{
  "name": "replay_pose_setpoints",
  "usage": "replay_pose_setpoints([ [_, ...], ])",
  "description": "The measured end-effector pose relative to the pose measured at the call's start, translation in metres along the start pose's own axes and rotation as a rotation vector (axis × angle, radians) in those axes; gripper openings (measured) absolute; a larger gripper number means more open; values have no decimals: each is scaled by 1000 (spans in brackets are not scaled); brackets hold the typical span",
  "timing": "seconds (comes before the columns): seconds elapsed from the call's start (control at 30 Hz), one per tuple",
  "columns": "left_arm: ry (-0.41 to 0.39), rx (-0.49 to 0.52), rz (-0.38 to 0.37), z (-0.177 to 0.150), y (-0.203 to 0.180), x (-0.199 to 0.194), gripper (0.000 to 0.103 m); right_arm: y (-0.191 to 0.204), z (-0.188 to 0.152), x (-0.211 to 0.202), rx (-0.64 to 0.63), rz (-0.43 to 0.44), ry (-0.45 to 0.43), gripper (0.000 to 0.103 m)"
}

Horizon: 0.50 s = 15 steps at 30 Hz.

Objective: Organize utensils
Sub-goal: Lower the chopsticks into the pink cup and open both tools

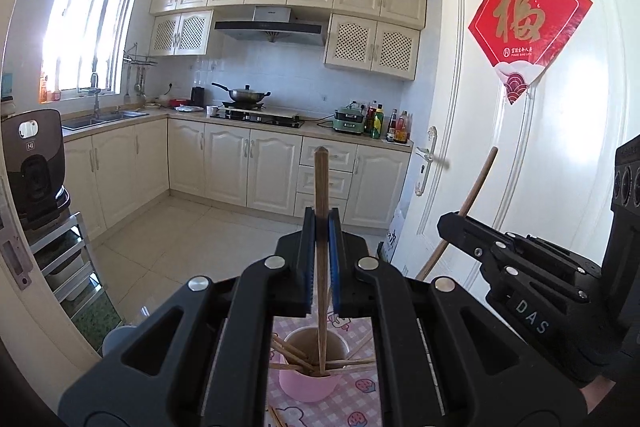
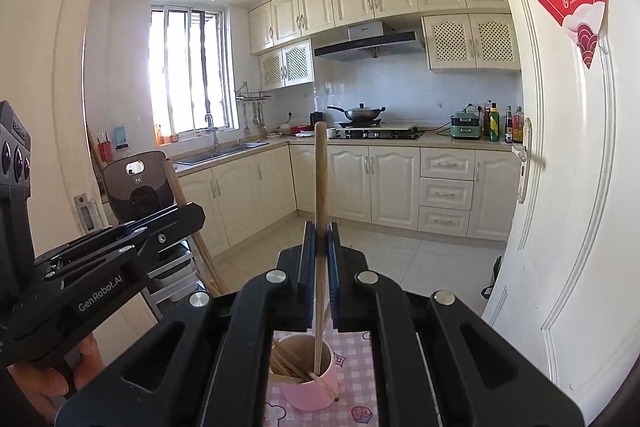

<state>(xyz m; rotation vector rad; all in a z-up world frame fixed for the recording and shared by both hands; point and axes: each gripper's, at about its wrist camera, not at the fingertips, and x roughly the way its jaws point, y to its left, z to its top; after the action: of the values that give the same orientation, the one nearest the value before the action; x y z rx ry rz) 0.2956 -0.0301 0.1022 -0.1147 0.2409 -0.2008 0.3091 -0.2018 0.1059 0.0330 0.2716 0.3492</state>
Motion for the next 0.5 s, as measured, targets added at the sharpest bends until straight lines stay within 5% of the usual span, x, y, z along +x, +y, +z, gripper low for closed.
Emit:
replay_pose_setpoints([
  [0.5, 134, 43, 1, -51, 8, 28, 6, -4, -27, 28, -4, 29, 140, 4],
])
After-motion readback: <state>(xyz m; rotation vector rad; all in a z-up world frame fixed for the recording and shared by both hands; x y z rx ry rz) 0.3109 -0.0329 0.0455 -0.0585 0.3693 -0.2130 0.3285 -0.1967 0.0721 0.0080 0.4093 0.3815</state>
